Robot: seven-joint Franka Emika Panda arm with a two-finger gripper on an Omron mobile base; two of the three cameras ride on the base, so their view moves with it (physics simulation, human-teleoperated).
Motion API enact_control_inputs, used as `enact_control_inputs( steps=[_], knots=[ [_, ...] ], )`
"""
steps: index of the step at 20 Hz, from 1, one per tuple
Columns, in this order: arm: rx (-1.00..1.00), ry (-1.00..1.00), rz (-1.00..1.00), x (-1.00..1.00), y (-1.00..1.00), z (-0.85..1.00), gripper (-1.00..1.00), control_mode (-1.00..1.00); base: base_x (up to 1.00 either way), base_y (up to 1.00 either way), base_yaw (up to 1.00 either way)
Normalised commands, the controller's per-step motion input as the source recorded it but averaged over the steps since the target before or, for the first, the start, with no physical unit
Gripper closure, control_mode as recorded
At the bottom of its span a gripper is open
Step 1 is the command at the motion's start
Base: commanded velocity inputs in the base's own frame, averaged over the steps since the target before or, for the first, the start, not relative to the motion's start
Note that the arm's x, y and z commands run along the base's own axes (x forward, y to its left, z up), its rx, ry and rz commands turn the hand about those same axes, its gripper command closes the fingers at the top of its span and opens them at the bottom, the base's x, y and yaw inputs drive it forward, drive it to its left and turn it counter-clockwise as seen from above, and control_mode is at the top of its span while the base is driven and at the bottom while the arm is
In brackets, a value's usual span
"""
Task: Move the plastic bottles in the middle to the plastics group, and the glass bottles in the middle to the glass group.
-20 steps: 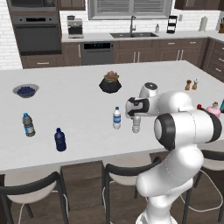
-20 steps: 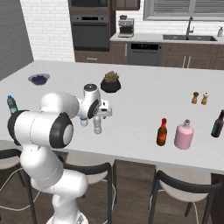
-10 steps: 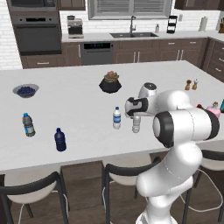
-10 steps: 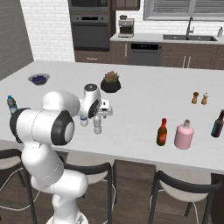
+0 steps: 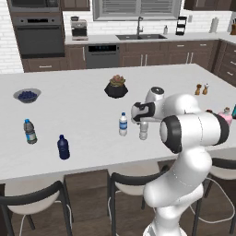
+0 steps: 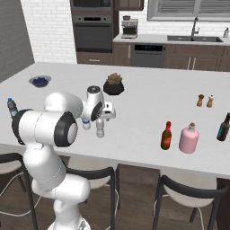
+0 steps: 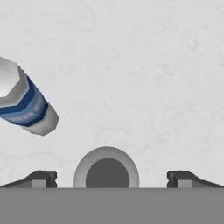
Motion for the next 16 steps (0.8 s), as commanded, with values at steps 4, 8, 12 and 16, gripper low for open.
enact_control_inputs(
  steps=[4, 8, 12, 16],
  knots=[
    [0.00, 0.00, 0.00, 0.00, 0.00, 0.00, 1.00, -1.00, 0.00, 0.00, 0.00],
    [0.00, 0.00, 0.00, 0.00, 0.00, 0.00, 1.00, -1.00, 0.00, 0.00, 0.00],
    [0.03, -0.01, 0.00, -0.24, 0.00, 0.09, 1.00, -1.00, 0.00, 0.00, 0.00],
    [0.08, -0.06, 0.04, -0.71, 0.00, 0.49, 1.00, -1.00, 0.00, 0.00, 0.00]
  ],
)
